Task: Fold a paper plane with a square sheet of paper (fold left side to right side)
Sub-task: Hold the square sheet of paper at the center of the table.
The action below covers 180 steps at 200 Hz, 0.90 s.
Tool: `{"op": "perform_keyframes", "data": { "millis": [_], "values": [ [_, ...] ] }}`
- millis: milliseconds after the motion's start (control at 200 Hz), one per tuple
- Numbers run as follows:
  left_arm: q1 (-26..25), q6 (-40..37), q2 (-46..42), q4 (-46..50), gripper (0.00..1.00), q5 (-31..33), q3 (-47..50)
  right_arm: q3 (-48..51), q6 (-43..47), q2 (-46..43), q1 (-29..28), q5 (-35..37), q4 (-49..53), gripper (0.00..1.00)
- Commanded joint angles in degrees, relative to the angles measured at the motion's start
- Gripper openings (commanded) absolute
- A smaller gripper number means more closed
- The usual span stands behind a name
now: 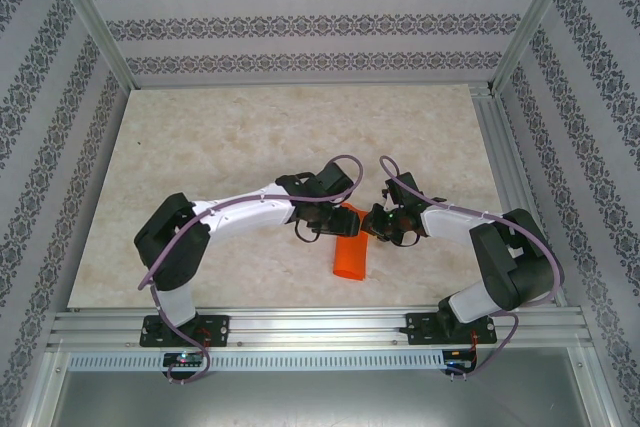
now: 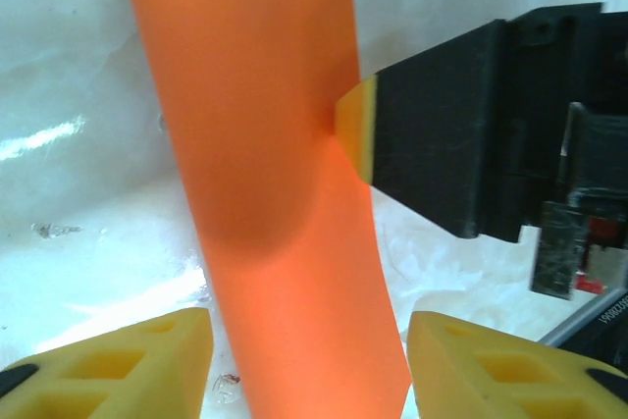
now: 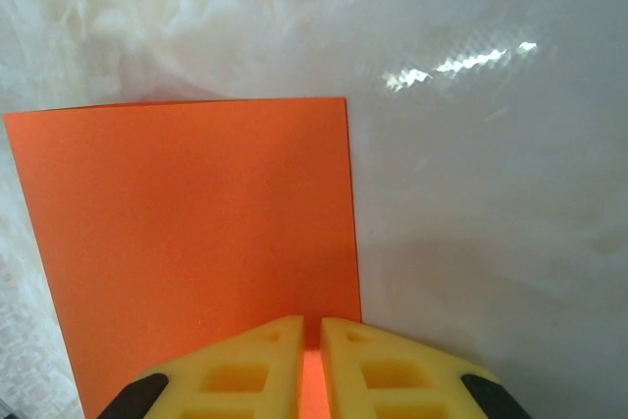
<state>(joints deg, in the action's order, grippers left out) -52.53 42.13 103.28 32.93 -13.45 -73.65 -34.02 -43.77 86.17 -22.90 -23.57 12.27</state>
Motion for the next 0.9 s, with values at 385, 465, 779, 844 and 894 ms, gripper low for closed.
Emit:
{"op": "perform_keyframes", "data": {
  "millis": [385, 465, 779, 844, 894],
  "values": [
    [0.3, 2.0, 3.8, -9.0, 0.41, -6.1, 3.3, -0.1, 1.1, 1.5, -0.8, 3.3, 2.3, 0.15],
    [0.3, 1.2, 4.6, -7.5, 0.40, -4.4, 3.8, -0.2, 1.1, 1.7, -0.8, 3.2, 2.3, 0.15],
    [0.4, 0.6, 6.1, -6.3, 0.37, -1.6, 6.4, -0.6, 1.5, 1.9, -0.8, 3.7, 3.1, 0.15],
    [0.4, 0.5, 6.3, -6.2, 0.37, -1.2, 6.7, -0.6, 1.6, 2.1, -0.9, 3.6, 3.3, 0.15],
    [0.5, 0.4, 6.6, -6.2, 0.36, -1.2, 7.1, -0.7, 1.7, 2.2, -0.9, 3.7, 3.2, 0.15]
  ]
}}
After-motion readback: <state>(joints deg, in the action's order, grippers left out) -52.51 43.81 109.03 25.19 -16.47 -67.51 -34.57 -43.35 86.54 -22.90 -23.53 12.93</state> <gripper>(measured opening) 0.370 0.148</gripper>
